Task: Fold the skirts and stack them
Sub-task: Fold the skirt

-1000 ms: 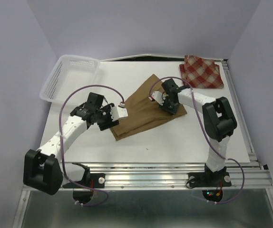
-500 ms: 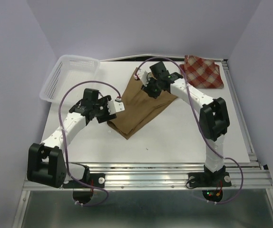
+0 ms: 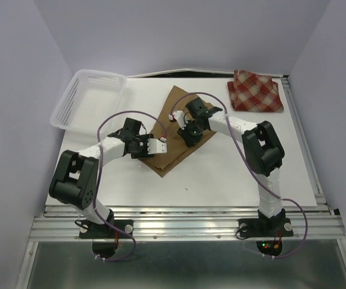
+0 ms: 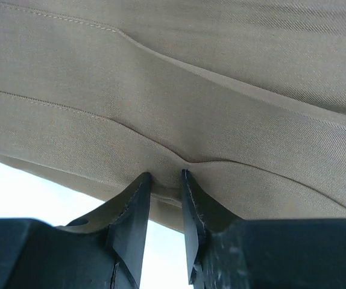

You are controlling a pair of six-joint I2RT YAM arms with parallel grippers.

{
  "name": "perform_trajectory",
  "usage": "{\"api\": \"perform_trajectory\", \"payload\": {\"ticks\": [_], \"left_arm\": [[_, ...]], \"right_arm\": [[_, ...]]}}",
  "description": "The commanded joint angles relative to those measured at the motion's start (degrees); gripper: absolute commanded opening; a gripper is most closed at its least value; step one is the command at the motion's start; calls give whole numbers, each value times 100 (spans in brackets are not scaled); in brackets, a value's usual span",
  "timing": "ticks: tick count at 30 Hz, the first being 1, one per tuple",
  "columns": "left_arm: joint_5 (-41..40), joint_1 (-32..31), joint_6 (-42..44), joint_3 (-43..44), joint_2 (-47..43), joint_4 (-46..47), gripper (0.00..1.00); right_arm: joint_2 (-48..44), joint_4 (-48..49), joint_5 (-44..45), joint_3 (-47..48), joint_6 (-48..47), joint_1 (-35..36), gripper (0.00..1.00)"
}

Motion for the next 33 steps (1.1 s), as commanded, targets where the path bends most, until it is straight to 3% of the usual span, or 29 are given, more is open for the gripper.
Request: {"api": "perform_trajectory", "payload": {"ticks": [1, 8, 12, 16, 22, 25, 29, 33], "left_arm": [[-196, -478, 501, -444, -147, -143, 57], [189, -1733, -166, -946, -673, -512, 55], [480, -2455, -922, -876, -1191, -635, 64], [586, -2518, -1143, -613, -2087, -863, 73], [173, -2553, -766, -524, -2362, -1329, 76], [-152, -2553, -310, -884, -2370, -970, 77], [-398, -2632, 437, -1508, -2406, 207, 77], [-636, -2895, 500, -1719, -2239, 1104, 77]], "right_arm": [[83, -185, 728, -620, -687, -32, 32], [-487, 95, 1203, -1174, -1847, -445, 32], [-812, -26, 1082, -877, -1962, -498, 33], [-1226, -562, 432, -95, -1866, -498, 39], [-1429, -1442, -860, 312, -1619, -498, 41], [-1534, -1390, -1151, -136, -1664, -498, 42], [-1316, -1214, -1520, -480, -1296, -498, 41], [-982, -960, -1837, -523, -892, -498, 41]]}}
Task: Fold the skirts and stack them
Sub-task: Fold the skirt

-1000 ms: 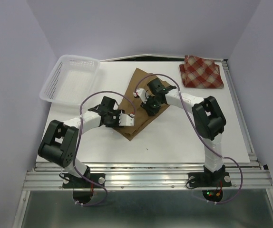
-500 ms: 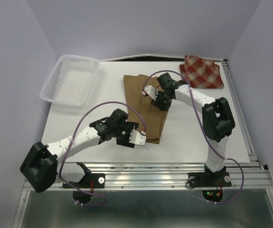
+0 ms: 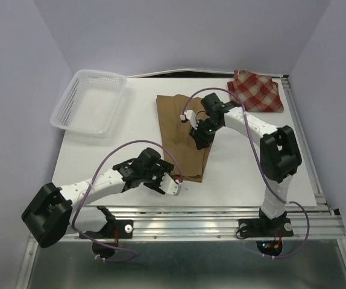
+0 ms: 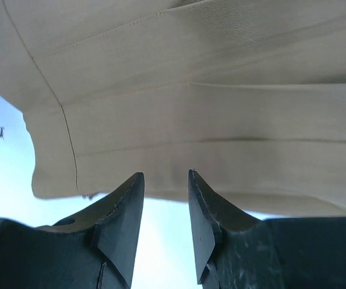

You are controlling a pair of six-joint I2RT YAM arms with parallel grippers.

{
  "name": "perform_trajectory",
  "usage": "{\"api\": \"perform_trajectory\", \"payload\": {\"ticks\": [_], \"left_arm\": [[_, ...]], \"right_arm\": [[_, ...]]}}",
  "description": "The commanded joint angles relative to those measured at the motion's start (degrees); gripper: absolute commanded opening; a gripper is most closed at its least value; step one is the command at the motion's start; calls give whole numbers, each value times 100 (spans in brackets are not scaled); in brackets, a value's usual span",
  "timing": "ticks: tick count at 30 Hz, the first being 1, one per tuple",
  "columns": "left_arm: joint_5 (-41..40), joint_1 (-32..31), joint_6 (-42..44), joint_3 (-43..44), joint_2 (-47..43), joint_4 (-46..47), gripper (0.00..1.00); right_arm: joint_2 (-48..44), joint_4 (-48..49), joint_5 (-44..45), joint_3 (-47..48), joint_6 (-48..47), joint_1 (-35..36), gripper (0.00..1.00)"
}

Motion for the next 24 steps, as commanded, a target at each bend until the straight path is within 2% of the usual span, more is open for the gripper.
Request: {"api": "perform_trajectory", "payload": {"ticks": [1, 9, 15, 21, 24], "left_arm": [[-264, -286, 394, -126, 93, 1236, 77], [-729, -1041, 201, -698, 278, 2089, 78], [-607, -1596, -624, -531, 690, 2063, 77], [-581, -1675, -1512, 40, 1657, 2239, 76], [-746, -1684, -1671, 330, 2210, 2300, 75]], "right_arm": [[300, 254, -633, -141, 528, 7, 41], [757, 536, -703, -273, 1187, 7, 40], [925, 623, -765, -527, 1311, 7, 40], [889, 774, -792, -651, 1539, 7, 40], [1012, 703, -748, -643, 1539, 7, 39]]}}
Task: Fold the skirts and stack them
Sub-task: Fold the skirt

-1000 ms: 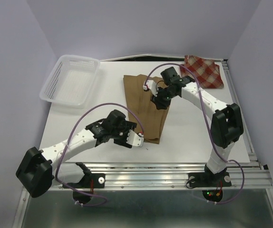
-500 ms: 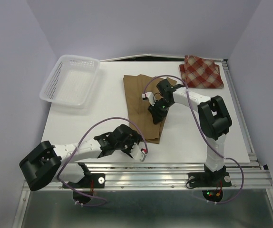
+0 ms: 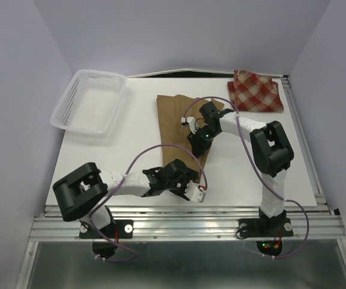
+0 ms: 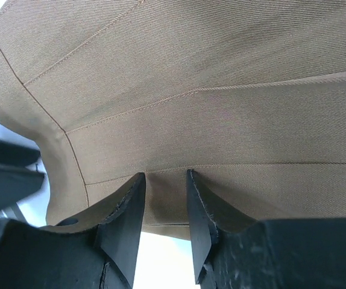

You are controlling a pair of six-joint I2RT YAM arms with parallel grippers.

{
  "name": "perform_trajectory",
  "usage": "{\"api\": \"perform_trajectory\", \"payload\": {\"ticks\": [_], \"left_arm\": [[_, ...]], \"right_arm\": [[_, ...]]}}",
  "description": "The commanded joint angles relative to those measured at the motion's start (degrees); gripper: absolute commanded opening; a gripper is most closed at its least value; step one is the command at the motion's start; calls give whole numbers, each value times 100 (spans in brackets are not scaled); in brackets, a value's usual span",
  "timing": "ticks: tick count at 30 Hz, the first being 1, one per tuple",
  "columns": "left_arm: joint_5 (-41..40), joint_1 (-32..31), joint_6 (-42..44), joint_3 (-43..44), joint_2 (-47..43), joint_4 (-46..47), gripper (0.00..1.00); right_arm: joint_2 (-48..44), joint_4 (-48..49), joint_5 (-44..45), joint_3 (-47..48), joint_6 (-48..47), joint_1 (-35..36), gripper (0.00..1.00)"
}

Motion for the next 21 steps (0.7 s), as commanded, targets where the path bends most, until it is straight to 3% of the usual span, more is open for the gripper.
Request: {"api": "perform_trajectory", "payload": {"ticks": [1, 9, 21], "left_arm": [[-164, -101, -670, 348, 629, -82, 73], [-516, -76, -979, 674, 1078, -372, 55], [-1245, -58, -1462, 208, 744, -671, 67]], "right_arm": [[239, 6, 76, -171, 84, 40, 39], [362, -170, -12, -144, -13, 40, 38], [458, -231, -20, -92, -48, 40, 36]]}}
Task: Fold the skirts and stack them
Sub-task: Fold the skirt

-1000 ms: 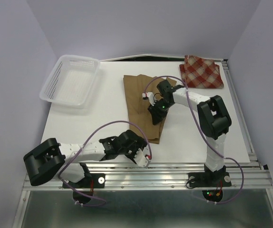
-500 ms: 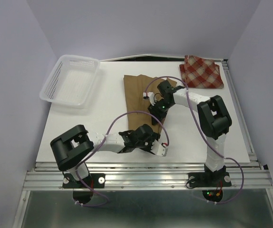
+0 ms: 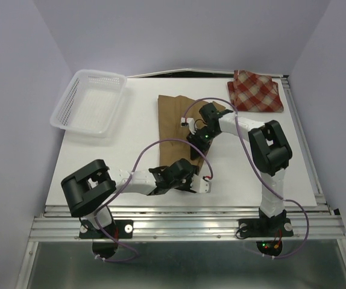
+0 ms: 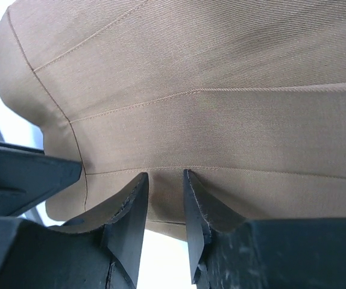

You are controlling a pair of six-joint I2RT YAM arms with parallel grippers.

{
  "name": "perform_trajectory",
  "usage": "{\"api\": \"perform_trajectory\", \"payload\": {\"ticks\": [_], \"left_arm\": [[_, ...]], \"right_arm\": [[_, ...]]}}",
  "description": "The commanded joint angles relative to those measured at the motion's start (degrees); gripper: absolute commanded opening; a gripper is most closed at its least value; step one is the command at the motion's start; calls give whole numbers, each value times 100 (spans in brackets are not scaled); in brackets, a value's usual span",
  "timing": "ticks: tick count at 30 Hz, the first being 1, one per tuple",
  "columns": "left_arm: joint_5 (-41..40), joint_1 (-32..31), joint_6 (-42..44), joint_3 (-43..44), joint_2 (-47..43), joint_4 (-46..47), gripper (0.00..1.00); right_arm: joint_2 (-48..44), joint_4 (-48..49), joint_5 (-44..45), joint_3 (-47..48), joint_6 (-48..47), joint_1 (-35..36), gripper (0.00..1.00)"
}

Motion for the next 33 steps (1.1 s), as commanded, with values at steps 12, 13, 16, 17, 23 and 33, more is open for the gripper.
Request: {"api": "perform_trajectory", "payload": {"ticks": [12, 13, 16, 17, 23, 33], "left_arm": [[-387, 21, -333, -714, -190, -940, 68], [-404, 21, -324, -766, -216, -958, 70], [-352, 29, -307, -846, -261, -993, 77], [-352, 21, -315, -846, -234, -993, 77], [-282, 100, -201, -609, 56, -1028, 56], [-115, 135, -165, -381, -479, -1606, 0]], "right_arm": [[406, -253, 273, -116, -112, 48, 35], [415, -271, 264, -107, -103, 48, 35], [424, -262, 247, -81, -86, 48, 35], [432, -271, 238, -63, -85, 48, 35], [415, -341, 229, -37, -138, 48, 35], [240, -359, 264, 86, 20, 48, 36]]}}
